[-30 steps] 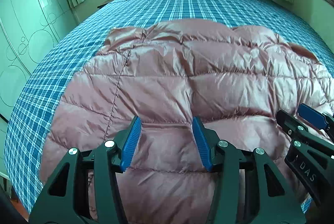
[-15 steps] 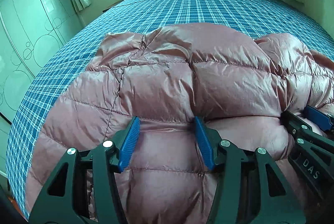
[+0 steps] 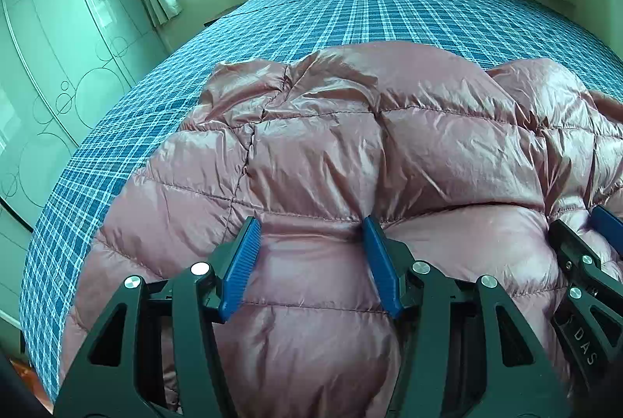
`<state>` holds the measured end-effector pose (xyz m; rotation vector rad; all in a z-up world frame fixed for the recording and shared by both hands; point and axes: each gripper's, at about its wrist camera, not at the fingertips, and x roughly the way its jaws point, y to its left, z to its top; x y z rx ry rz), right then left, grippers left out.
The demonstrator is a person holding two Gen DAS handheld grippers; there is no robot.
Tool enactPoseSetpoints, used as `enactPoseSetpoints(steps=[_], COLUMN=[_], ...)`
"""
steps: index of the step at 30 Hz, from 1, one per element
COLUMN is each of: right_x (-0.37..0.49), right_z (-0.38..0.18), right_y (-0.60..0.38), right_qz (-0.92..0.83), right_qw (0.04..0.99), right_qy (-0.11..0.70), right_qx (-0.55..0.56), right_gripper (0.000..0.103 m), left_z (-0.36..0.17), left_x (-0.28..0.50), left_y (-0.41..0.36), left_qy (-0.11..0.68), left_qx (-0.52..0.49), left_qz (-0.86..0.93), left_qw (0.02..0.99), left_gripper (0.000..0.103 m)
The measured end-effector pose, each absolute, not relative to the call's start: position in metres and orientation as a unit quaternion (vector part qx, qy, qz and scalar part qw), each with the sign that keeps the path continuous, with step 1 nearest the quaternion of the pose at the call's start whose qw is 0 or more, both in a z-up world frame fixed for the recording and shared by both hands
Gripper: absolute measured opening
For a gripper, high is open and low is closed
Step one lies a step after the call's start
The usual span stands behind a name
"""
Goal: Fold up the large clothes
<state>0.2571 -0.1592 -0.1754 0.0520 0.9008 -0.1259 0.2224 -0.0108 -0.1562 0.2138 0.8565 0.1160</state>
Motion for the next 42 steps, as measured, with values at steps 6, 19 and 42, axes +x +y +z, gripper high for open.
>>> enactPoseSetpoints(steps=[6,19,42], right_x=[0.244,0.250,0.242], right_z=[-0.154,-0.181,-0.183], right_y=[-0.152,-0.152,-0.147], right_qz=[-0.070,-0.076,-0.078], right_qw=[0.902,0.899,0.903], right_qy=[0.426,0.431,0.423], right_qx=[0.008,0.008,0.004], right_gripper=[0.051,0.052,0.052], left_z=[-0.157,-0.144,-0.150], left_x=[0.223,0.212,0.173], left_y=[-0.011,0.006,0.170], left_qy=[0.415,0.424,0.474], left_qx=[0.103,0.070,-0.206], left_qz=[0.056,0.035,0.012], left_qw=[0.902,0.902,0.856], left_gripper=[0.055,0.055,0.078])
